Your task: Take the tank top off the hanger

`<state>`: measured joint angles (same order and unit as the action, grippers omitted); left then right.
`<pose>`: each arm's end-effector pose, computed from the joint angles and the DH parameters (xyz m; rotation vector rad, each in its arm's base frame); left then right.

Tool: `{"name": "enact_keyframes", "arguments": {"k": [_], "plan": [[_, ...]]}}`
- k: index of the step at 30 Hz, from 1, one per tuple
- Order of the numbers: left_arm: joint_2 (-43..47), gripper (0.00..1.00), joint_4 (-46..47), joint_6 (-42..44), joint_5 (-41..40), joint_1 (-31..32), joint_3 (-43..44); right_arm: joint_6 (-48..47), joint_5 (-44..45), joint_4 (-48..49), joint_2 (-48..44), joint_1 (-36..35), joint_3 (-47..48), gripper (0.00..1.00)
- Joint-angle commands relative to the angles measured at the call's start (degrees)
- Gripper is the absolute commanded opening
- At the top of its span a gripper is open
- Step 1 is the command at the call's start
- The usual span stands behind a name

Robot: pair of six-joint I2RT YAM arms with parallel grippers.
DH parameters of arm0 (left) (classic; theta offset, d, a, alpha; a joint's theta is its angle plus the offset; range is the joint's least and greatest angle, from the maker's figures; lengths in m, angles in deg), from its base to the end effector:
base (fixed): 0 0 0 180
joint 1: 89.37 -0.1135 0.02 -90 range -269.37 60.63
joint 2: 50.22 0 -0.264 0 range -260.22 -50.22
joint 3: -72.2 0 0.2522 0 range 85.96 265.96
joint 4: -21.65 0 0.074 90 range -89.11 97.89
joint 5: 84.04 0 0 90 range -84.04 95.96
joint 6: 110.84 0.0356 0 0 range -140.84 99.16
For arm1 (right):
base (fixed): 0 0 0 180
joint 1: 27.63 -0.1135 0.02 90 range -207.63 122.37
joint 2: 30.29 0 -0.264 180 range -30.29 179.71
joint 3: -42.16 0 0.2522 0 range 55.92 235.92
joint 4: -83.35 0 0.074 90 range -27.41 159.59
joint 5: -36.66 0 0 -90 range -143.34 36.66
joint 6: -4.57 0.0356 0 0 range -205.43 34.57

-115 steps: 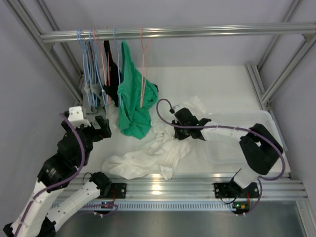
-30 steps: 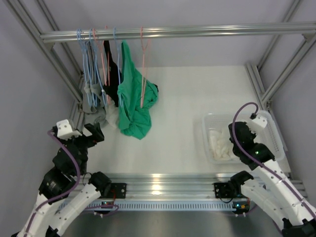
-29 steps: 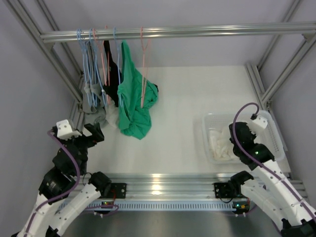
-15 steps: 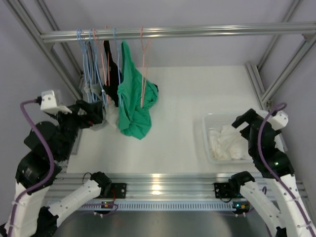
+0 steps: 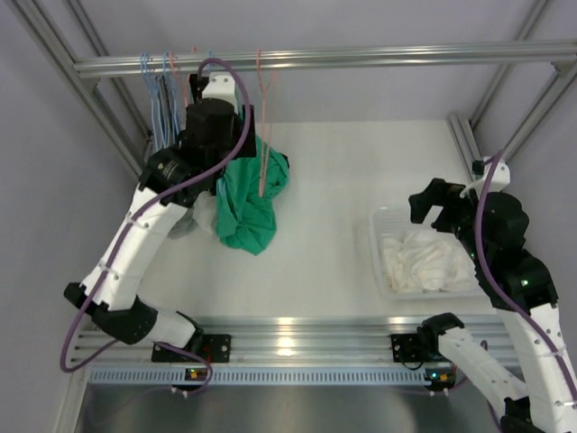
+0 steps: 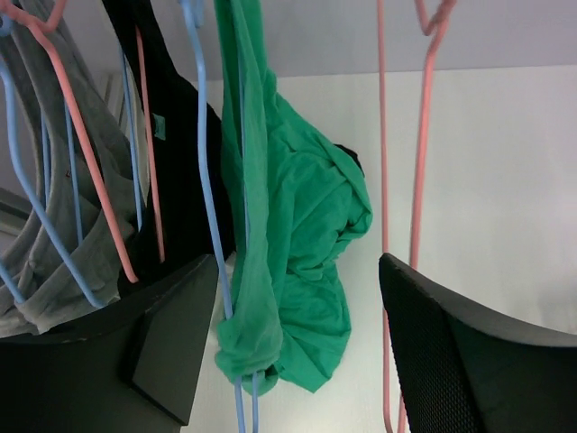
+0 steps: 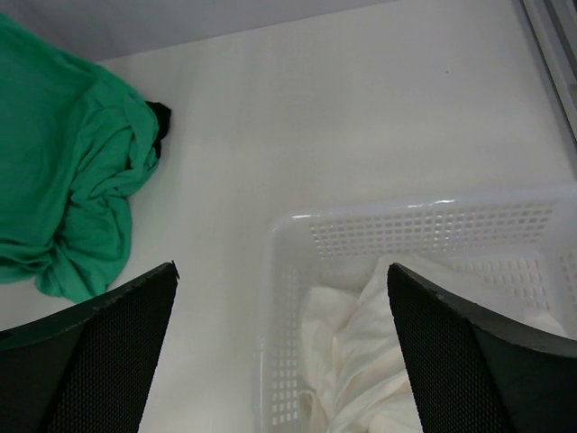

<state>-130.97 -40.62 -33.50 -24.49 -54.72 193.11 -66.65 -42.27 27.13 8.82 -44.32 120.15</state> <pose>0.2301 -0.1371 0.4973 0.0204 1.9013 -0.0389 0.1126 0.0266 0.4059 0.1674 1.8675 0.2463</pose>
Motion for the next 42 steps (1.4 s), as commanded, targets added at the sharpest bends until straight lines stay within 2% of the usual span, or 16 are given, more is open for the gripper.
{"name": "enact_keyframes", "arguments": {"k": [1, 7, 9, 10, 11, 14, 18, 19, 20, 23, 24, 29, 30, 42], "plan": [[-1.1, 0.76, -0.8, 0.3, -2.1, -3.2, 4.2, -3.8, -7.5, 2.3, -2.6, 0.7, 3.0, 0.96], [0.0, 0.76, 0.0, 0.4, -3.4, -4.1, 2.1, -5.3, -7.2, 2.4, -4.8, 0.7, 2.6, 0.96], [-0.5, 0.76, 0.1, 0.8, -1.0, -6.4, 1.9, -4.9, -7.5, 2.6, -4.8, 0.7, 2.2, 0.96], [-0.8, 0.72, 0.3, 0.9, 1.3, -7.7, 1.9, -4.8, -7.8, 3.1, -4.7, 0.8, 1.8, 0.96], [-1.2, 0.69, 0.8, 1.0, 7.4, -9.0, 1.7, -4.6, -7.9, 3.3, -4.7, 0.7, 1.5, 0.96], [-2.6, 0.57, 2.5, 0.6, 12.8, -12.8, 0.4, -4.2, -8.5, 4.0, -4.6, 0.8, 0.6, 0.96], [-4.4, 0.49, 3.5, 0.7, 14.6, -14.6, 0.3, -3.9, -9.0, 4.8, -4.5, 0.7, -0.1, 0.96], [-4.6, 0.36, 4.1, 0.9, 15.2, -14.6, 0.0, -3.8, -9.0, 5.0, -4.6, 0.7, -0.3, 0.95], [-4.7, 0.30, 4.7, 0.9, 15.8, -14.6, -0.1, -3.8, -8.9, 5.3, -4.7, 0.8, -0.4, 0.95], [-4.9, 0.25, 6.1, 1.2, 18.2, -14.5, 0.3, -3.7, -9.0, 6.5, -4.7, 0.7, -0.9, 0.95], [-5.0, 0.20, 6.4, 1.6, 18.2, -14.6, 0.3, -3.6, -9.2, 6.6, -4.7, 0.7, -1.0, 0.95], [-5.5, 0.10, 7.2, 2.7, 16.2, -14.6, 1.0, -3.7, -9.8, 7.4, -4.7, 0.7, -1.8, 0.95], [-5.6, 0.00, 7.4, 3.0, 16.0, -14.6, 1.5, -3.8, -9.8, 7.5, -4.8, 0.8, -2.1, 0.95], [0.2, 0.00, 11.1, 2.6, 15.2, -14.5, -0.1, -3.6, -10.7, 10.0, -5.5, 0.8, -4.4, 0.95]]}}
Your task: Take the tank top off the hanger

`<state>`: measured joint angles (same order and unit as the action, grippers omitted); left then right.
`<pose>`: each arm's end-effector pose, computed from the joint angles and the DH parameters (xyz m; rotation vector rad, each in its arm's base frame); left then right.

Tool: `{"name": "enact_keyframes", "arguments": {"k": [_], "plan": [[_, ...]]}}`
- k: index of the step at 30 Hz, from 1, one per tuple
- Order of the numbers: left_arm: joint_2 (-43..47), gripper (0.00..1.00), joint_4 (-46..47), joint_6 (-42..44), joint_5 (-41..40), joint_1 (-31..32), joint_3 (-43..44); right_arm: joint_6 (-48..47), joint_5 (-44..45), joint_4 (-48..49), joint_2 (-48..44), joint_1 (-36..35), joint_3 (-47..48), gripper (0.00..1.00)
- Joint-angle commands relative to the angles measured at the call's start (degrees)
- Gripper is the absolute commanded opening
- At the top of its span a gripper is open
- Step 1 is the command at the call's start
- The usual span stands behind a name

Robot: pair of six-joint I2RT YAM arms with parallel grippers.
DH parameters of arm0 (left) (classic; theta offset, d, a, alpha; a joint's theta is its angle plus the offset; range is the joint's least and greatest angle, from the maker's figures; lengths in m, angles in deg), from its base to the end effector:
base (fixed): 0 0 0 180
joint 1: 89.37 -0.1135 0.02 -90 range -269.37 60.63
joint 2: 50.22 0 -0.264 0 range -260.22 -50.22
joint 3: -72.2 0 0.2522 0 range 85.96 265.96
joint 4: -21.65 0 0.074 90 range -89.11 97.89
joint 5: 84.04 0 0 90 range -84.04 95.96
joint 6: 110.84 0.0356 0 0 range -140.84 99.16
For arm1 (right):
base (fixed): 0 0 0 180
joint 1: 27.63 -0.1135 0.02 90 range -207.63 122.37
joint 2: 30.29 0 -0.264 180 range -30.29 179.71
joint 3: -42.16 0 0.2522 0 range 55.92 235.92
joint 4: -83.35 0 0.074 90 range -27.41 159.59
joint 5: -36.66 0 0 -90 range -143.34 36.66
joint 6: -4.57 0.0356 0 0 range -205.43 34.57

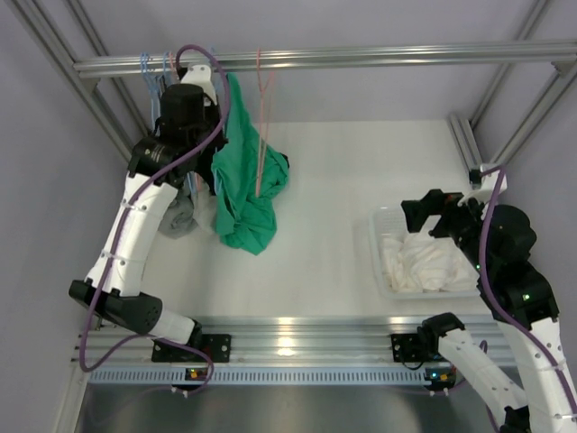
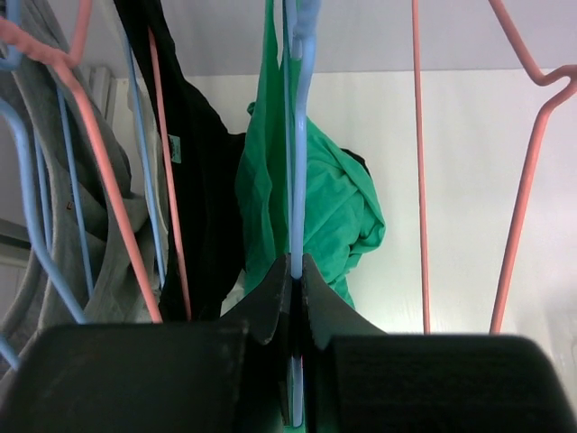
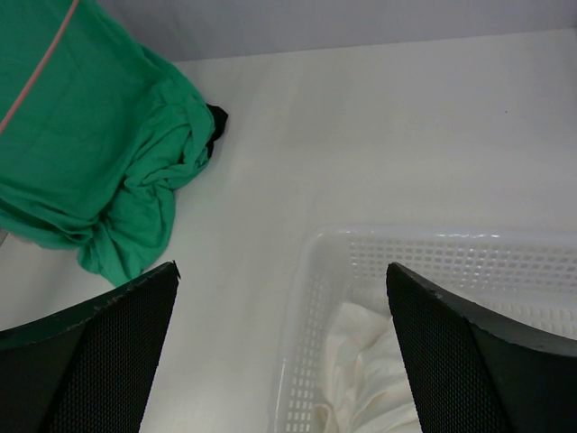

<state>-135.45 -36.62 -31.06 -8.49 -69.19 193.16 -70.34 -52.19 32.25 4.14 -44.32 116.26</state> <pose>0.2874 -0.0962 0.4823 0.0048 1.9525 -0.1026 0.0996 0.0291 0.4020 -0.0103 1.7862 0.3828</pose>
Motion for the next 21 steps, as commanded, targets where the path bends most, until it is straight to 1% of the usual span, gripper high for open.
{"name": "enact_keyframes", "arguments": {"k": [1, 4, 8, 11, 12, 14, 15, 16, 17, 18, 20, 21], "plan": [[6.0, 0.00, 7.5, -0.2, -0.7, -0.1, -1.3, 0.1, -0.8, 4.9, -0.9, 0.7, -0.6, 0.95], [8.2, 0.00, 8.4, -1.6, -0.4, -0.1, -2.7, 0.2, -0.9, 5.1, -1.3, 0.7, -0.7, 0.95], [11.1, 0.00, 8.6, -3.1, 2.1, -0.1, -6.4, 0.2, -0.8, 5.0, -1.6, 0.7, -0.7, 0.95], [14.6, 0.00, 8.4, -4.3, 3.6, -0.1, -9.9, -0.8, -6.9, 5.9, -1.5, 0.8, -0.2, 0.95], [15.7, 0.00, 8.2, -4.7, 3.8, -0.1, -12.3, -1.3, -13.4, 6.6, -1.5, 0.8, 0.1, 0.95], [18.9, 0.00, 7.3, -5.5, 5.7, -0.1, -14.5, -1.6, -21.6, 10.4, -1.2, 0.8, 0.8, 0.95], [19.9, 0.00, 6.6, -5.8, 6.0, -0.1, -15.2, -1.1, -30.3, 12.1, -0.9, 0.7, 1.9, 0.95], [22.3, 0.00, 5.8, -6.0, 6.5, -0.1, -16.7, 0.7, -34.6, 13.8, 0.4, 0.6, 2.6, 0.95], [23.6, 0.00, 4.4, -6.0, 7.5, -0.1, -17.5, 2.1, -38.3, 17.6, 1.1, 0.7, 3.1, 0.94], [25.0, 0.00, 3.5, -6.0, 8.1, -0.1, -18.1, 3.8, -45.2, 19.7, 1.9, 0.7, 4.3, 0.94], [29.0, 0.00, 0.1, -5.7, 9.2, -0.1, -19.4, 8.3, -49.4, 26.2, 4.4, -0.4, 5.0, 0.93], [30.2, 0.00, -1.5, -5.7, 10.4, -0.1, -19.5, 9.1, -49.7, 27.3, 4.9, -1.1, 5.8, 0.93]]}}
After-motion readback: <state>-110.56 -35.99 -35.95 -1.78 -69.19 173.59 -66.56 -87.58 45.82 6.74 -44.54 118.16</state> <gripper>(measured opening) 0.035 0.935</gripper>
